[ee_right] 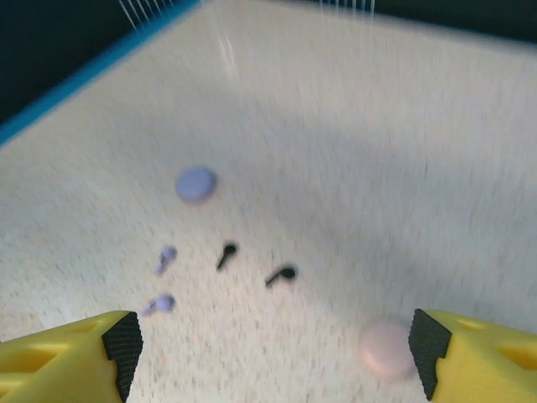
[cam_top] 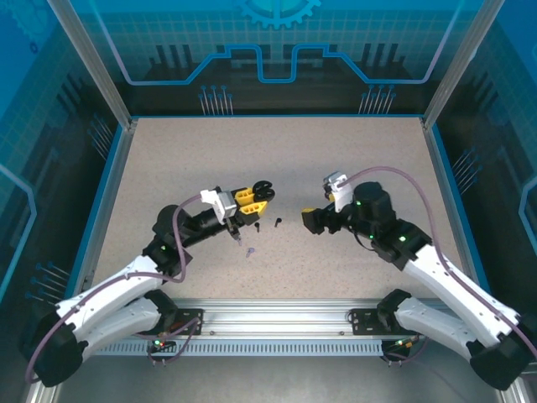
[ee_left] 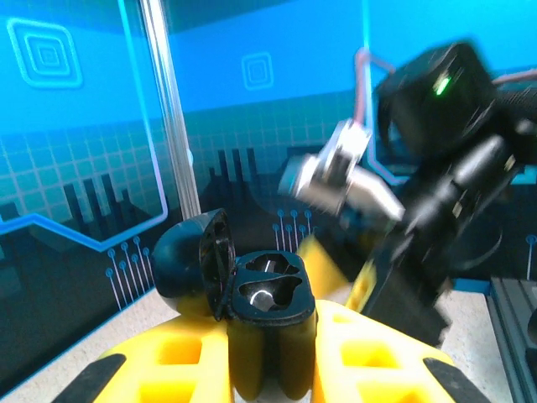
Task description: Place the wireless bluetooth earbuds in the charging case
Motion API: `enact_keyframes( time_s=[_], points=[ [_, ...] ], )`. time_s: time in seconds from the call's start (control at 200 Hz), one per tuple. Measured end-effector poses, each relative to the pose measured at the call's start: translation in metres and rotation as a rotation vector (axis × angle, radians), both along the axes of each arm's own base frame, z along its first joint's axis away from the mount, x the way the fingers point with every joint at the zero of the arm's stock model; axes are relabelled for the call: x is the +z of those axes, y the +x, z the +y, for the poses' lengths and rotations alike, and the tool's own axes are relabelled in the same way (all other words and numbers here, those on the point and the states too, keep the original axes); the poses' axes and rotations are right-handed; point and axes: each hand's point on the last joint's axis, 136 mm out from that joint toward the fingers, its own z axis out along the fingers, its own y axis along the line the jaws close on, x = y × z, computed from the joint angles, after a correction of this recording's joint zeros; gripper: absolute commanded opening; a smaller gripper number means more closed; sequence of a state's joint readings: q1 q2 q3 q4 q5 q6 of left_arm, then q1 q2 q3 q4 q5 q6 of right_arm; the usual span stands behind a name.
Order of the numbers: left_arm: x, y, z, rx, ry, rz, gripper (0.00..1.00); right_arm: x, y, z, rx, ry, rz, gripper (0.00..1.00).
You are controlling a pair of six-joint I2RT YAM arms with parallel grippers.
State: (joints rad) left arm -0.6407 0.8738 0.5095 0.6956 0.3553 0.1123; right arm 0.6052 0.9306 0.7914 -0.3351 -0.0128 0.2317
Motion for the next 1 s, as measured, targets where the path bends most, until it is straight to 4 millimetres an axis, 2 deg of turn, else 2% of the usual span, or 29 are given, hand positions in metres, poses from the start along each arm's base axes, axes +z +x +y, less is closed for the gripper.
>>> enact_keyframes(
  time_s=[0.14,0.245,0.35,0.56,0.775,1.001],
  points=[
    [0.014,-0.007,0.008,0.008,-0.039,-0.02,0.01,-0.056,0.011,0.007,-0.079,-0.044,0.219,0.75],
    [0.02,-0.011,0.013,0.013,-0.064,-0.022,0.01,-0.088,0.017,0.019,-0.099,-0.093,0.335,0.69],
    [0.025,-0.013,0.016,0.013,-0.087,-0.011,0.01,-0.1,0.028,0.043,-0.093,-0.125,0.385,0.67],
    [0.032,-0.016,0.022,0.02,-0.127,0.005,0.0,-0.112,0.055,0.084,-0.095,-0.162,0.43,0.59],
    [0.036,-0.017,0.025,0.028,-0.146,0.009,0.0,-0.145,0.068,0.093,-0.133,-0.247,0.5,0.56],
    [0.034,-0.015,0.026,0.033,-0.148,0.029,0.0,-0.173,0.066,0.099,-0.129,-0.319,0.558,0.55]
  ],
)
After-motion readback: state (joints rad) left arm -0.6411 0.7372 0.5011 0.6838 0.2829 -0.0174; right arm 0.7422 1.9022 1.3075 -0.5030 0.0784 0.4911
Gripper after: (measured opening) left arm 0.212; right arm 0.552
